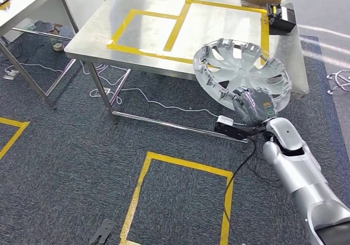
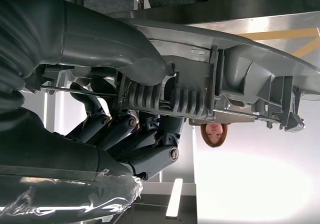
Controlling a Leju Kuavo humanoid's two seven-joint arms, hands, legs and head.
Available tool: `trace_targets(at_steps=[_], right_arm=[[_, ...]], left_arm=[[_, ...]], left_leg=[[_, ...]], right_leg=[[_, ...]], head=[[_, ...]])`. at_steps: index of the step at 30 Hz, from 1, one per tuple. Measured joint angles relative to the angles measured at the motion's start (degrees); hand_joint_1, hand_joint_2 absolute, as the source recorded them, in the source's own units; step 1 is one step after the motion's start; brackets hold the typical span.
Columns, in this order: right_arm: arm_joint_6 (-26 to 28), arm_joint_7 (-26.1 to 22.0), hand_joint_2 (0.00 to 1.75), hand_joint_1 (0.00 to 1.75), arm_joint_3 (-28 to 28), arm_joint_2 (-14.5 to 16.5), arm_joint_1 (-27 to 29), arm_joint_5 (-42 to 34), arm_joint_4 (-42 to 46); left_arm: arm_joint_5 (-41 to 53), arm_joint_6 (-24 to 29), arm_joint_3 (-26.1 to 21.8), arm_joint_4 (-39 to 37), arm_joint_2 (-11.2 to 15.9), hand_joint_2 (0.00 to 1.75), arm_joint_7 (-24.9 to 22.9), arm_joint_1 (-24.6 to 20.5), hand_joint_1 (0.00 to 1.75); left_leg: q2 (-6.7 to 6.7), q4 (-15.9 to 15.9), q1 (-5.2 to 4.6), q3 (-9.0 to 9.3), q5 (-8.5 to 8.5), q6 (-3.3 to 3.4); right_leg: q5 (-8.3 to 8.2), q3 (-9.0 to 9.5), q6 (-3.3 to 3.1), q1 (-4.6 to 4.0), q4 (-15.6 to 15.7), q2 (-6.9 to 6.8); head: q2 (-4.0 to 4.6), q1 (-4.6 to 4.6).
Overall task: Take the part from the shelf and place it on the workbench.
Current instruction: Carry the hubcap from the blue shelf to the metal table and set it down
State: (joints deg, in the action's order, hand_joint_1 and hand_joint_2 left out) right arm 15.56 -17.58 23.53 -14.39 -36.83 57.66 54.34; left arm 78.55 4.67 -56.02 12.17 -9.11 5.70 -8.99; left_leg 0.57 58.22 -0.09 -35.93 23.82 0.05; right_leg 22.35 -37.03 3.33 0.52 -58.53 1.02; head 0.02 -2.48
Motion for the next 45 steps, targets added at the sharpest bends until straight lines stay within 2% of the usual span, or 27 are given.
trace_targets(at_steps=[45], right_arm=[[-0.5, 0.0, 1.75, 1.75, 0.0, 0.1, 0.1, -0.9, 0.2]], left_arm=[[0.1, 0.3, 0.0, 0.0, 0.1, 1.75, 0.0, 0.1, 0.00]], left_leg=[[0.00, 0.1, -0.12, -0.04, 0.10, 0.10]], right_leg=[[-0.03, 0.02, 0.08, 0.11, 0.1, 0.00]], head=[[0.00, 0.01]])
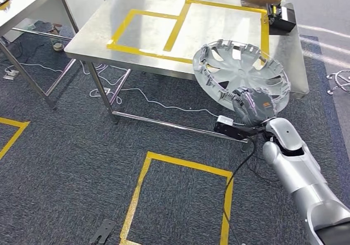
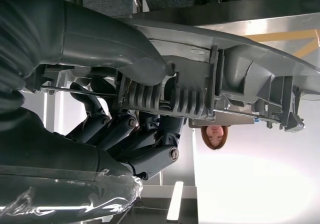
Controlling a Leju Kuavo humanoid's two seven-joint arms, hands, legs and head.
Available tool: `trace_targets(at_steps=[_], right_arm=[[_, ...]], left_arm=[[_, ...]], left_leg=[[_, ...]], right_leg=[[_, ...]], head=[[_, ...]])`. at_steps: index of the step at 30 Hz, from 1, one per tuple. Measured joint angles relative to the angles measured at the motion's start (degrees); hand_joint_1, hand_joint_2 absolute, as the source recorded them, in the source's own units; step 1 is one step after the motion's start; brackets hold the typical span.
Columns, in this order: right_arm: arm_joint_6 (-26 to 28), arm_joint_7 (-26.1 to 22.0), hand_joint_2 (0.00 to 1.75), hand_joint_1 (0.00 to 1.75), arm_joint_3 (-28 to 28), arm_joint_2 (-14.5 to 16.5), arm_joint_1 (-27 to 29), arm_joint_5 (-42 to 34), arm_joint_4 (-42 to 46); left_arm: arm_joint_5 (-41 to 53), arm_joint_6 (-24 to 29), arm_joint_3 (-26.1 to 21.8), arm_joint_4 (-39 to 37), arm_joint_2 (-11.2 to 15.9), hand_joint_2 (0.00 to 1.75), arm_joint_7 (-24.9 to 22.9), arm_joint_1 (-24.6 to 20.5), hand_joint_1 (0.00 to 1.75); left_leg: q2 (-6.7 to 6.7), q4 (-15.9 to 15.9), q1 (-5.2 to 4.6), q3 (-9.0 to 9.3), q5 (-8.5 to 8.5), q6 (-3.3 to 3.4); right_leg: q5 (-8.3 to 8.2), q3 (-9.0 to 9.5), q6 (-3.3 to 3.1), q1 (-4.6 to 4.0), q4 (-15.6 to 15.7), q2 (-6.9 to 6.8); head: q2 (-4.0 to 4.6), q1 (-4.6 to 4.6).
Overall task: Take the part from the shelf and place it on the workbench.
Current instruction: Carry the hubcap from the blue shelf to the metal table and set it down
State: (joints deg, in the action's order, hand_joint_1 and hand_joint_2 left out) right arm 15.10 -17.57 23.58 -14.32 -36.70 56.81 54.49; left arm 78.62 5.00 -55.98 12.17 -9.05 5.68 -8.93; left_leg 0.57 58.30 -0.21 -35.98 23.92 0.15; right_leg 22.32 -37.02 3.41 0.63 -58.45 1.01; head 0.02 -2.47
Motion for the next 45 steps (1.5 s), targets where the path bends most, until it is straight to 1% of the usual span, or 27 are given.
trace_targets(at_steps=[6, 8, 9, 12, 13, 14, 15, 16, 17, 18, 19, 21, 23, 25, 27, 28, 29, 30, 32, 34, 37, 39, 40, 42, 43, 44, 45], right_arm=[[0.0, 0.0, 1.75, 1.75, 0.0, 0.0, 0.2, 0.0, 0.1], [0.0, 0.0, 1.75, 1.75, 0.0, 0.0, 0.2, 0.0, 0.3], [0.0, 0.0, 1.75, 1.75, 0.0, 0.0, 0.2, 0.0, 0.4], [0.0, 0.1, 1.75, 1.75, 0.0, 0.0, 0.3, 0.0, 0.5], [0.0, 0.0, 1.75, 1.75, 0.0, 0.0, 0.4, 0.0, 0.5], [0.0, 0.1, 1.75, 1.75, 0.0, 0.0, 0.5, 0.0, 0.5], [0.0, 0.1, 1.75, 1.75, 0.0, 0.0, 0.5, -0.1, 0.5], [0.0, 0.1, 1.75, 1.75, 0.0, 0.0, 0.5, -0.1, 0.5], [0.0, 0.1, 1.75, 1.75, 0.0, 0.0, 0.5, -0.1, 0.5], [0.0, 0.1, 1.75, 1.75, 0.0, 0.0, 0.5, -0.1, 0.5], [0.0, 0.1, 1.75, 1.75, 0.0, 0.0, 0.5, -0.1, 0.5], [0.0, 0.1, 1.75, 1.75, 0.1, 0.1, 0.7, -0.1, 0.6], [0.0, 0.2, 1.75, 1.75, 0.0, 0.0, 0.8, -0.1, 0.7], [0.0, 0.3, 1.75, 1.75, 0.0, 0.0, 0.9, -0.1, 0.9], [0.0, 0.3, 1.75, 1.75, 0.0, 0.0, 1.1, -0.1, 0.9], [0.0, 0.3, 1.75, 1.75, 0.0, 0.0, 1.2, -0.1, 0.9], [0.0, 0.3, 1.75, 1.75, 0.0, 0.0, 1.3, -0.1, 0.9], [0.0, 0.2, 1.75, 1.75, 0.0, 0.1, 1.5, -0.1, 0.9], [0.0, 0.2, 1.75, 1.75, 0.0, 0.1, 1.6, -0.1, 0.9], [0.0, 0.3, 1.75, 1.75, 0.0, 0.1, 1.6, -0.1, 0.9], [0.0, 0.3, 1.75, 1.75, 0.0, 0.1, 1.6, -0.1, 1.0], [0.0, 0.2, 1.75, 1.75, 0.0, 0.1, 1.7, -0.1, 1.0], [0.0, 0.2, 1.75, 1.75, 0.0, 0.1, 1.7, -0.2, 1.0], [0.0, 0.1, 1.75, 1.75, 0.1, 0.1, 1.8, -0.2, 1.0], [0.0, 0.1, 1.75, 1.75, 0.1, 0.1, 1.9, -0.2, 1.0], [-0.1, 0.2, 1.75, 1.75, 0.1, 0.1, 1.9, -0.2, 1.0], [-0.1, 0.2, 1.75, 1.75, 0.1, 0.1, 2.0, -0.2, 1.0]], left_arm=[[0.0, 0.0, 0.0, 0.0, 0.2, 1.75, 0.0, 0.0, 0.00], [0.0, 0.0, 0.1, 0.0, 0.2, 1.75, 0.0, 0.0, 0.00], [0.0, 0.0, 0.1, 0.0, 0.1, 1.75, 0.0, 0.0, 0.00], [0.0, 0.0, 0.1, 0.0, 0.1, 1.75, 0.0, 0.0, 0.00], [0.0, 0.0, 0.1, 0.0, 0.1, 1.75, 0.0, 0.1, 0.00], [0.0, 0.0, 0.1, 0.0, 0.1, 1.75, 0.0, 0.1, 0.00], [0.0, 0.0, 0.1, 0.0, 0.1, 1.75, 0.0, 0.1, 0.00], [0.0, 0.0, 0.1, 0.0, 0.1, 1.75, 0.0, 0.1, 0.00], [0.0, 0.0, 0.2, 0.0, 0.1, 1.75, 0.0, 0.1, 0.00], [0.0, 0.0, 0.2, 0.0, 0.1, 1.75, 0.0, 0.1, 0.00], [0.0, 0.0, 0.2, 0.0, 0.2, 1.75, 0.0, 0.1, 0.00], [0.0, 0.0, 0.2, 0.0, 0.2, 1.75, 0.0, 0.2, 0.00], [0.0, 0.0, 0.2, 0.0, 0.2, 1.75, 0.0, 0.2, 0.00], [0.0, 0.0, 0.2, 0.0, 0.2, 1.75, 0.0, 0.2, 0.00], [0.0, 0.0, 0.2, 0.0, 0.2, 1.75, 0.0, 0.2, 0.00], [0.0, 0.0, 0.2, 0.0, 0.2, 1.75, 0.0, 0.3, 0.00], [0.1, 0.0, 0.2, 0.0, 0.2, 1.75, 0.0, 0.3, 0.00], [0.1, 0.0, 0.2, 0.0, 0.2, 1.75, 0.0, 0.3, 0.00], [0.1, 0.0, 0.2, 0.0, 0.2, 1.75, 0.0, 0.3, 0.00], [0.1, 0.0, 0.2, 0.0, 0.2, 1.75, 0.0, 0.3, 0.00], [0.1, 0.0, 0.2, 0.0, 0.2, 1.75, 0.0, 0.5, 0.00], [0.1, 0.0, 0.2, 0.0, 0.2, 1.75, 0.0, 0.5, 0.00], [0.1, 0.0, 0.2, 0.0, 0.2, 1.75, 0.0, 0.5, 0.00], [0.1, 0.0, 0.2, 0.0, 0.1, 1.75, 0.0, 0.6, 0.00], [0.1, 0.0, 0.2, 0.0, 0.1, 1.75, 0.0, 0.7, 0.00], [0.1, 0.0, 0.2, 0.0, 0.1, 1.75, 0.0, 0.7, 0.00], [0.1, 0.0, 0.2, 0.0, 0.1, 1.75, 0.0, 0.8, 0.00]], left_leg=[[-0.03, -0.1, -0.31, 0.03, -0.03, 0.58], [-0.15, -0.7, 0.00, 0.32, -0.40, 0.97], [-0.22, -1.1, 0.20, 0.48, -0.55, 1.13], [-0.34, -1.2, 0.37, 0.61, -0.54, 1.24], [-0.36, -1.2, 0.41, 0.64, -0.47, 1.18], [-0.35, -1.2, 0.49, 0.68, -0.39, 1.05], [-0.33, -1.1, 0.65, 0.77, -0.26, 0.83], [-0.30, -1.0, 0.83, 0.88, -0.07, 0.50], [-0.26, -0.8, 0.87, 0.90, 0.13, 0.08], [-0.23, -0.6, 0.87, 0.86, 0.31, -0.35], [-0.21, -0.5, 0.79, 0.80, 0.39, -0.74], [-0.22, -0.5, 0.72, 0.76, 0.37, -1.24], [-0.26, 0.0, 0.82, 0.51, 1.00, -1.72], [-0.30, 4.6, 0.87, -1.73, 3.60, -2.21], [-0.31, 12.4, 0.85, -5.85, 6.83, -2.43], [-0.31, 15.2, 0.84, -7.50, 7.45, -2.41], [-0.31, 16.1, 0.83, -8.23, 6.91, -2.29], [-0.31, 14.7, 0.81, -7.88, 5.28, -2.07], [-0.28, 7.4, 0.74, -4.78, 0.81, -1.51], [-0.22, 1.3, 0.68, -1.94, -1.09, -1.18], [-0.21, -0.1, 0.67, -1.23, -0.68, -0.72], [-0.21, -0.4, 0.82, -0.96, -0.66, -0.09], [-0.19, -0.5, 0.88, -0.81, -0.63, 0.20], [-0.16, -0.5, 0.76, -0.62, -0.44, 0.60], [-0.15, -0.4, 0.71, -0.48, -0.32, 0.69], [-0.13, -0.4, 0.68, -0.29, -0.19, 0.73], [-0.11, -0.4, 0.67, -0.01, -0.01, 0.69]], right_leg=[[-0.18, 0.08, 0.52, 0.36, 0.3, 0.04], [0.55, -0.39, 0.79, 0.31, -0.5, 0.01], [1.80, -1.30, 0.91, 0.27, -2.5, -0.09], [6.83, -6.39, 1.25, 0.38, -13.5, -0.46], [7.24, -7.44, 1.36, 0.44, -15.7, -0.49], [6.51, -7.39, 1.46, 0.52, -15.5, -0.52], [4.88, -6.21, 1.58, 0.63, -13.0, -0.58], [2.92, -4.28, 1.77, 0.78, -9.1, -0.76], [1.61, -2.22, 1.98, 0.78, -5.3, -0.89], [0.88, -0.74, 1.82, 0.78, -2.6, -0.90], [0.80, 0.01, 1.47, 0.73, -1.2, -0.87], [1.15, 0.00, 0.25, 0.56, -1.0, -0.52], [1.24, 0.01, -0.64, 0.56, -1.0, -0.42], [1.32, 0.13, -1.39, 0.65, -0.9, -0.40], [1.45, 0.18, -1.77, 0.58, -0.9, -0.33], [1.53, 0.25, -1.85, 0.53, -0.9, -0.27], [1.61, 0.36, -1.90, 0.48, -1.0, -0.19], [1.70, 0.53, -1.88, 0.45, -1.0, -0.12], [1.97, 0.89, -1.63, 0.39, -1.0, -0.01], [2.22, 0.95, -1.13, 0.16, -1.0, 0.13], [2.34, 0.99, -0.25, 0.09, -0.7, 0.20], [3.59, 0.40, 0.20, 0.13, -2.2, -0.04], [5.07, -0.75, 0.32, 0.12, -4.8, -0.19], [8.54, -4.36, 0.41, 0.07, -12.6, -0.34], [9.42, -6.00, 0.46, 0.06, -15.8, -0.34], [9.14, -6.79, 0.50, 0.05, -17.0, -0.36], [7.63, -6.42, 0.51, 0.05, -15.7, -0.41]], head=[[0.00, 0.03], [0.00, -0.05], [0.00, -0.14], [0.00, -0.24], [0.00, -0.22], [0.00, -0.23], [0.00, -0.23], [0.00, -0.25], [0.00, -0.27], [0.00, -0.27], [0.00, -0.18], [0.00, 0.06], [0.00, 0.19], [0.00, 0.29], [0.00, 0.39], [0.00, 0.41], [0.00, 0.43], [0.00, 0.44], [0.00, 0.45], [0.00, 0.46], [0.00, 0.50], [0.00, 0.38], [0.00, 0.31], [0.00, 0.16], [0.00, 0.17], [0.00, 0.16], [0.00, 0.16]])
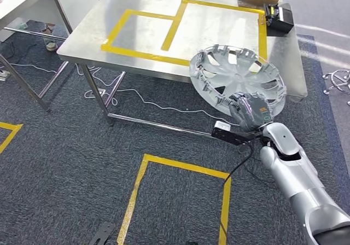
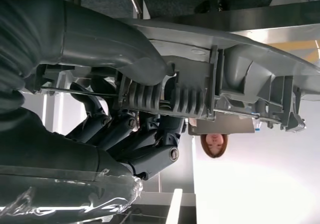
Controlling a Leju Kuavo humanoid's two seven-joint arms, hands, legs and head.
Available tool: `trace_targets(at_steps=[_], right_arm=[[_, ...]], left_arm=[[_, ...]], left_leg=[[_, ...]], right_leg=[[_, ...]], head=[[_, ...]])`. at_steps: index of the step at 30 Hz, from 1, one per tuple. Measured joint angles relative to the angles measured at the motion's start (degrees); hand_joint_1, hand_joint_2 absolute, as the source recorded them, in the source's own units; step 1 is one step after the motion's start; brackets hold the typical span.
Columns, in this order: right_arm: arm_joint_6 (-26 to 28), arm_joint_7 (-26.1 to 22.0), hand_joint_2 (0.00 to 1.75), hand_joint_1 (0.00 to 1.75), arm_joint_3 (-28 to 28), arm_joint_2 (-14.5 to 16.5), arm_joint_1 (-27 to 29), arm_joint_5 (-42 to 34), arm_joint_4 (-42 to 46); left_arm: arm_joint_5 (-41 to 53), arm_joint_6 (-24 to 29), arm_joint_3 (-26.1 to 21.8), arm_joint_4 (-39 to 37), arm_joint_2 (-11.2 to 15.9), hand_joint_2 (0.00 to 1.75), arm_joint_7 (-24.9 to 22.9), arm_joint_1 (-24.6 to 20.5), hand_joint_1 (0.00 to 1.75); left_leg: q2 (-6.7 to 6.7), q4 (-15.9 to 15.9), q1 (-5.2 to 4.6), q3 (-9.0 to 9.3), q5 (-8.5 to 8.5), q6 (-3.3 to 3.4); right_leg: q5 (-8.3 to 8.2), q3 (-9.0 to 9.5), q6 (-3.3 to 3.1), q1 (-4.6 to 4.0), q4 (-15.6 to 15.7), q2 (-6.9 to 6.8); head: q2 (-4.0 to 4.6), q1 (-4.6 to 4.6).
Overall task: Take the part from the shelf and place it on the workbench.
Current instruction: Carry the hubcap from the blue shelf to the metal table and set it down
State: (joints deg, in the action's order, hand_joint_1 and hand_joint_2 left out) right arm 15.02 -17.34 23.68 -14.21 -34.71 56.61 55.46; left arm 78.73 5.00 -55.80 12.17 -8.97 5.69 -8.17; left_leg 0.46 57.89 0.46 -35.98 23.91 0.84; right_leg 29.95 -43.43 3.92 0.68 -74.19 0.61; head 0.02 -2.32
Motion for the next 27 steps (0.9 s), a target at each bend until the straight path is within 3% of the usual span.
trace_targets(at_steps=[2, 4, 7, 9, 10, 12, 14, 15, 16, 18, 19, 21, 24, 25, 27], right_arm=[[0.0, 0.1, 1.75, 1.75, 0.0, 0.0, 0.0, 0.0, 0.0], [-0.1, 0.1, 1.75, 1.75, 0.0, 0.0, -0.2, 0.0, 0.1], [-0.1, 0.1, 1.75, 1.75, 0.0, 0.0, -0.3, -0.1, 0.4], [-0.1, 0.2, 1.75, 1.75, -0.1, 0.0, -0.2, -0.1, 0.6], [-0.1, 0.3, 1.75, 1.75, -0.1, 0.0, -0.2, -0.1, 0.7], [-0.1, 0.3, 1.75, 1.75, -0.1, 0.0, -0.1, -0.1, 0.7], [-0.2, 0.3, 1.75, 1.75, -0.1, 0.0, 0.1, -0.1, 0.8], [-0.2, 0.2, 1.75, 1.75, -0.1, 0.1, 0.1, -0.1, 0.8], [-0.2, 0.2, 1.75, 1.75, -0.1, 0.1, 0.2, -0.1, 0.8], [-0.2, 0.2, 1.75, 1.75, -0.1, 0.1, 0.1, -0.1, 0.8], [-0.2, 0.3, 1.75, 1.75, -0.1, 0.1, 0.1, -0.1, 0.8], [-0.2, 0.3, 1.75, 1.75, -0.1, 0.1, -0.1, -0.1, 0.8], [-0.2, 0.2, 1.75, 1.75, -0.1, 0.1, -0.1, -0.1, 0.9], [-0.2, 0.2, 1.75, 1.75, -0.1, 0.1, -0.1, -0.1, 0.9], [-0.2, 0.1, 1.75, 1.75, -0.1, 0.1, 0.0, -0.2, 0.9]], left_arm=[[0.0, 0.0, 0.0, 0.0, 0.0, 1.75, 0.0, 0.0, 0.00], [0.0, 0.0, 0.0, 0.0, 0.0, 1.75, 0.0, -0.1, 0.00], [0.0, 0.0, 0.0, 0.0, 0.0, 1.75, 0.0, -0.2, 0.00], [0.0, 0.0, 0.0, 0.0, 0.0, 1.75, 0.0, -0.2, 0.00], [0.0, 0.0, 0.0, 0.0, 0.0, 1.75, 0.0, -0.2, 0.00], [0.0, 0.0, 0.0, 0.0, 0.0, 1.75, 0.0, -0.1, 0.00], [0.0, 0.0, 0.0, 0.0, 0.0, 1.75, 0.0, 0.0, 0.00], [0.0, 0.0, 0.0, 0.0, 0.0, 1.75, 0.0, 0.0, 0.00], [0.0, 0.0, 0.0, 0.0, 0.0, 1.75, 0.0, 0.0, 0.00], [0.0, 0.0, 0.0, 0.0, 0.0, 1.75, 0.0, 0.0, 0.00], [0.0, 0.0, 0.0, 0.0, 0.0, 1.75, 0.0, 0.0, 0.00], [0.0, 0.0, 0.0, 0.0, 0.0, 1.75, 0.0, 0.0, 0.00], [0.0, 0.0, 0.0, 0.0, 0.0, 1.75, 0.0, 0.0, 0.00], [0.0, 0.0, 0.0, 0.0, 0.0, 1.75, 0.0, 0.0, 0.00], [0.0, 0.0, 0.0, 0.0, 0.0, 1.75, 0.0, 0.1, 0.00]], left_leg=[[0.04, 0.0, 0.03, 0.69, 0.48, -0.33], [0.03, 0.2, -0.16, 0.94, 0.85, -0.86], [-0.02, 0.2, -0.31, 0.87, 0.97, -1.62], [-0.06, 1.3, -0.28, 0.41, 1.93, -2.24], [-0.08, 3.3, -0.25, -0.59, 3.14, -2.56], [-0.10, 10.8, -0.14, -4.42, 6.48, -3.04], [-0.10, 16.4, -0.06, -7.73, 7.66, -3.22], [-0.10, 16.4, -0.04, -8.08, 6.62, -3.20], [-0.10, 14.0, -0.01, -7.23, 4.51, -3.13], [-0.08, 6.4, 0.06, -3.91, 0.17, -2.98], [-0.05, 3.2, 0.07, -2.44, -0.89, -2.77], [0.01, 0.8, -0.01, -1.31, -0.75, -2.17], [0.04, 0.4, 0.06, -1.09, -0.49, -0.94], [0.05, 0.3, 0.13, -0.96, -0.46, -0.59], [0.11, 0.3, 0.08, -0.74, -0.25, -0.09]], right_leg=[[-4.37, 3.25, -0.03, 0.00, 7.4, -0.26], [-6.39, 6.24, -0.27, -0.13, 13.5, -0.47], [-6.04, 6.85, -1.17, -0.26, 14.7, -0.29], [-5.99, 7.05, -1.82, -0.06, 14.9, -0.27], [-5.97, 7.19, -2.10, 0.08, 15.0, -0.29], [-5.81, 7.32, -2.46, 0.14, 15.1, -0.29], [-5.61, 7.54, -2.61, 0.15, 15.1, -0.21], [-5.49, 7.73, -2.60, 0.16, 15.1, -0.15], [-5.31, 8.00, -2.51, 0.20, 15.1, -0.10], [-4.85, 8.49, -2.05, 0.16, 15.0, 0.01], [-4.64, 8.57, -1.75, 0.06, 14.9, 0.09], [-4.44, 8.57, -1.17, -0.14, 14.9, 0.21], [-3.68, 8.30, -0.41, 0.00, 14.4, 0.04], [-2.53, 7.41, -0.24, 0.00, 12.5, -0.05], [0.95, 3.86, -0.14, -0.03, 5.1, -0.15]], head=[[0.00, -0.01], [0.00, 0.04], [0.00, 0.24], [0.00, 0.42], [0.00, 0.52], [0.00, 0.77], [0.00, 0.78], [0.00, 0.78], [0.00, 0.76], [0.00, 0.81], [0.00, 0.84], [0.00, 0.90], [0.00, 0.80], [0.00, 0.67], [0.00, 0.44]])
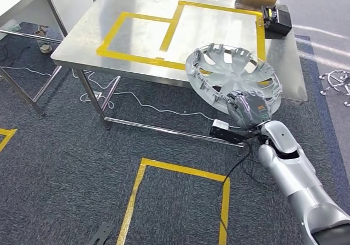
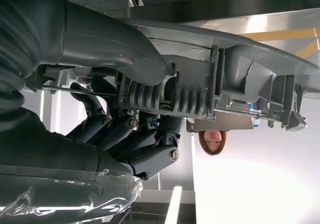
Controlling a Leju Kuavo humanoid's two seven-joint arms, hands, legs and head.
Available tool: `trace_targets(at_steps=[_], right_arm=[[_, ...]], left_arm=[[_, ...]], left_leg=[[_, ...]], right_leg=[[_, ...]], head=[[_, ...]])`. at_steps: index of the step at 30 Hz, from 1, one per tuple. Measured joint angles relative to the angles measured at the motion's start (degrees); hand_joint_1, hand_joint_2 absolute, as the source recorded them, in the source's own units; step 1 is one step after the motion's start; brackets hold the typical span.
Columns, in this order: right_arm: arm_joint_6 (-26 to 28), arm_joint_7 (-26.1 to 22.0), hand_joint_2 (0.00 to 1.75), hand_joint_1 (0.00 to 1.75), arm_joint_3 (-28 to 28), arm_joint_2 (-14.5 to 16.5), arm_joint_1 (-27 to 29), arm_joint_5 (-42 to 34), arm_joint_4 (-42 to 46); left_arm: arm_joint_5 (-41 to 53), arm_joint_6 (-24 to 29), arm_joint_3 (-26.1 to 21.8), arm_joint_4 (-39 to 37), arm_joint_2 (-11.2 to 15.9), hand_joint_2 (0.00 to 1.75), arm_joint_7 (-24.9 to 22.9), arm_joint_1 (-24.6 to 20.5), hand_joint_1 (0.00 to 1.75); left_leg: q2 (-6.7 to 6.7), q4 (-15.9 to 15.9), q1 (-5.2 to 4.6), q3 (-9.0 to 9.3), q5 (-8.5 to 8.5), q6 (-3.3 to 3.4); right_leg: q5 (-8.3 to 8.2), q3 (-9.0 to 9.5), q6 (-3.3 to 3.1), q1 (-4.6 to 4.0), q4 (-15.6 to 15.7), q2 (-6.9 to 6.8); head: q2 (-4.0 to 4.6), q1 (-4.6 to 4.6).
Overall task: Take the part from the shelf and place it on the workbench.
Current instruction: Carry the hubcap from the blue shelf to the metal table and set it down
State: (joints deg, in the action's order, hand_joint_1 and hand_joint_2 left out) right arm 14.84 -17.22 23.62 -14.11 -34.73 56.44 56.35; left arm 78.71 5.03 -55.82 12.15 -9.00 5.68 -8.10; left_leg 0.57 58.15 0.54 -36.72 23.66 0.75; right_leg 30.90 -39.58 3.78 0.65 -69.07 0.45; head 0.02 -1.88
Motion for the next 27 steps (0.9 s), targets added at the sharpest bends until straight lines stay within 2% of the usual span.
trace_targets(at_steps=[1, 2, 3, 4, 6, 7, 8, 9, 12, 14, 16, 17, 18, 19, 21, 22, 23, 24, 27], right_arm=[[0.0, 0.0, 1.75, 1.75, 0.0, 0.0, 0.1, 0.0, 0.0], [0.0, 0.0, 1.75, 1.75, 0.0, 0.0, 0.2, 0.0, 0.0], [0.0, 0.0, 1.75, 1.75, 0.0, 0.0, 0.3, 0.0, 0.0], [0.0, 0.1, 1.75, 1.75, 0.0, 0.0, 0.3, 0.0, 0.0], [0.0, 0.1, 1.75, 1.75, 0.0, 0.0, 0.3, 0.0, 0.0], [0.0, 0.1, 1.75, 1.75, 0.0, 0.0, 0.1, -0.1, 0.0], [0.0, 0.1, 1.75, 1.75, 0.0, 0.0, 0.0, -0.1, 0.0], [0.0, 0.1, 1.75, 1.75, 0.0, 0.0, -0.1, 0.0, 0.0], [0.0, 0.1, 1.75, 1.75, 0.0, 0.0, -0.2, 0.0, 0.0], [0.0, 0.2, 1.75, 1.75, -0.1, 0.0, -0.2, -0.1, 0.0], [0.0, 0.2, 1.75, 1.75, -0.1, 0.1, -0.1, -0.1, 0.0], [0.0, 0.1, 1.75, 1.75, 0.0, 0.1, 0.0, -0.1, 0.0], [0.0, 0.1, 1.75, 1.75, 0.0, 0.1, 0.0, 0.0, 0.0], [0.0, 0.1, 1.75, 1.75, 0.0, 0.1, 0.1, 0.0, 0.0], [0.0, 0.1, 1.75, 1.75, 0.0, 0.1, 0.1, 0.0, 0.0], [0.0, 0.1, 1.75, 1.75, 0.0, 0.1, 0.0, 0.0, 0.0], [0.0, 0.1, 1.75, 1.75, 0.0, 0.1, -0.1, 0.0, 0.0], [0.0, 0.1, 1.75, 1.75, -0.1, 0.1, -0.1, 0.0, 0.0], [0.0, 0.1, 1.75, 1.75, -0.1, 0.1, -0.2, -0.1, 0.0]], left_arm=[[0.0, 0.0, 0.0, 0.0, 0.0, 1.75, 0.0, 0.1, 0.00], [0.0, 0.0, 0.0, 0.0, 0.0, 1.75, 0.0, 0.1, 0.00], [0.0, 0.0, 0.0, 0.0, 0.0, 1.75, 0.0, 0.2, 0.00], [0.0, 0.0, 0.0, 0.0, 0.0, 1.75, 0.0, 0.2, 0.00], [0.0, 0.0, 0.0, 0.0, 0.0, 1.75, 0.0, 0.2, 0.00], [0.0, 0.0, 0.0, 0.0, 0.0, 1.75, 0.0, 0.1, 0.00], [0.0, 0.0, 0.0, 0.0, 0.0, 1.75, 0.0, 0.0, 0.00], [0.0, 0.0, 0.0, 0.0, 0.0, 1.75, 0.0, 0.0, 0.00], [0.0, -0.1, 0.0, 0.0, 0.0, 1.75, 0.0, 0.0, 0.00], [0.0, -0.1, 0.0, 0.0, 0.0, 1.75, 0.0, 0.0, 0.00], [-0.1, -0.1, 0.0, 0.0, 0.0, 1.75, 0.0, 0.0, 0.00], [-0.1, -0.1, 0.0, 0.0, 0.0, 1.75, 0.0, 0.1, 0.00], [-0.1, -0.1, 0.0, 0.0, 0.0, 1.75, 0.0, 0.1, 0.00], [-0.1, -0.1, 0.0, 0.0, 0.0, 1.75, 0.0, 0.1, 0.00], [-0.1, -0.1, 0.0, 0.0, 0.0, 1.75, 0.0, 0.1, 0.00], [-0.1, -0.1, 0.0, 0.0, 0.0, 1.75, 0.0, 0.1, 0.00], [-0.1, -0.1, 0.0, 0.0, 0.0, 1.75, 0.0, 0.1, 0.00], [-0.1, -0.1, 0.0, 0.0, 0.0, 1.75, 0.0, 0.1, 0.00], [-0.1, -0.1, 0.0, 0.0, 0.0, 1.75, 0.0, 0.1, 0.00]], left_leg=[[0.03, 0.0, -0.06, 0.14, 0.13, 0.13], [0.06, 0.0, -0.10, 0.34, 0.30, 0.22], [0.10, 0.0, -0.13, 0.61, 0.49, 0.24], [0.14, 0.0, -0.13, 0.97, 0.72, 0.18], [0.20, 0.0, -0.13, 1.74, 1.25, -0.14], [0.20, 0.1, -0.22, 1.90, 1.46, -0.39], [0.19, 0.1, -0.31, 1.92, 1.55, -0.67], [0.18, 0.1, -0.38, 1.85, 1.56, -0.93], [0.13, 0.4, -0.40, 1.58, 1.99, -1.84], [0.06, 4.4, -0.35, -0.45, 4.23, -2.50], [0.00, 12.1, -0.25, -4.54, 7.41, -2.94], [-0.01, 15.1, -0.19, -6.27, 8.13, -3.03], [-0.02, 16.2, -0.16, -7.15, 7.71, -3.05], [-0.03, 15.1, -0.13, -6.90, 6.10, -3.01], [-0.06, 7.9, -0.03, -3.86, 1.38, -2.91], [-0.04, 4.1, 0.01, -2.15, -0.08, -2.80], [-0.02, 1.6, 0.03, -1.03, -0.74, -2.57], [0.01, 0.4, -0.01, -0.57, -0.63, -2.27], [0.06, 0.1, -0.04, -0.34, -0.24, -1.00]], right_leg=[[1.34, -2.00, 0.00, -0.01, -3.9, 0.01], [1.68, -3.46, -0.01, -0.02, -6.3, 0.01], [0.77, -3.91, -0.04, -0.02, -6.6, 0.00], [-1.23, -3.27, -0.10, -0.02, -4.5, -0.01], [-5.87, -0.03, -0.26, -0.03, 3.4, -0.14], [-7.09, 1.53, -0.37, -0.09, 6.8, -0.18], [-7.54, 2.48, -0.51, -0.16, 8.9, -0.19], [-7.26, 2.82, -0.67, -0.26, 9.5, -0.15], [-7.15, 3.13, -1.54, -0.12, 10.0, -0.04], [-7.09, 3.43, -2.09, 0.13, 10.2, -0.11], [-6.91, 3.54, -2.43, 0.15, 10.3, -0.12], [-6.82, 3.64, -2.51, 0.15, 10.3, -0.08], [-6.71, 3.79, -2.52, 0.16, 10.3, -0.03], [-6.56, 4.04, -2.46, 0.19, 10.3, 0.03], [-6.15, 4.59, -2.09, 0.22, 10.2, 0.11], [-5.94, 4.68, -1.83, 0.13, 10.1, 0.19], [-5.81, 4.67, -1.54, 0.00, 10.1, 0.25], [-5.75, 4.60, -1.29, -0.12, 10.1, 0.30], [-5.35, 4.57, -0.50, -0.06, 10.1, 0.26]], head=[[0.00, -0.03], [0.00, -0.02], [0.00, -0.03], [0.00, -0.03], [0.00, -0.03], [0.00, 0.01], [0.00, 0.11], [0.00, 0.24], [0.00, 0.55], [0.00, 0.82], [0.00, 1.01], [0.00, 1.02], [0.00, 1.01], [0.00, 1.02], [0.00, 1.03], [0.00, 1.09], [0.00, 1.10], [0.00, 1.16], [0.00, 1.11]])
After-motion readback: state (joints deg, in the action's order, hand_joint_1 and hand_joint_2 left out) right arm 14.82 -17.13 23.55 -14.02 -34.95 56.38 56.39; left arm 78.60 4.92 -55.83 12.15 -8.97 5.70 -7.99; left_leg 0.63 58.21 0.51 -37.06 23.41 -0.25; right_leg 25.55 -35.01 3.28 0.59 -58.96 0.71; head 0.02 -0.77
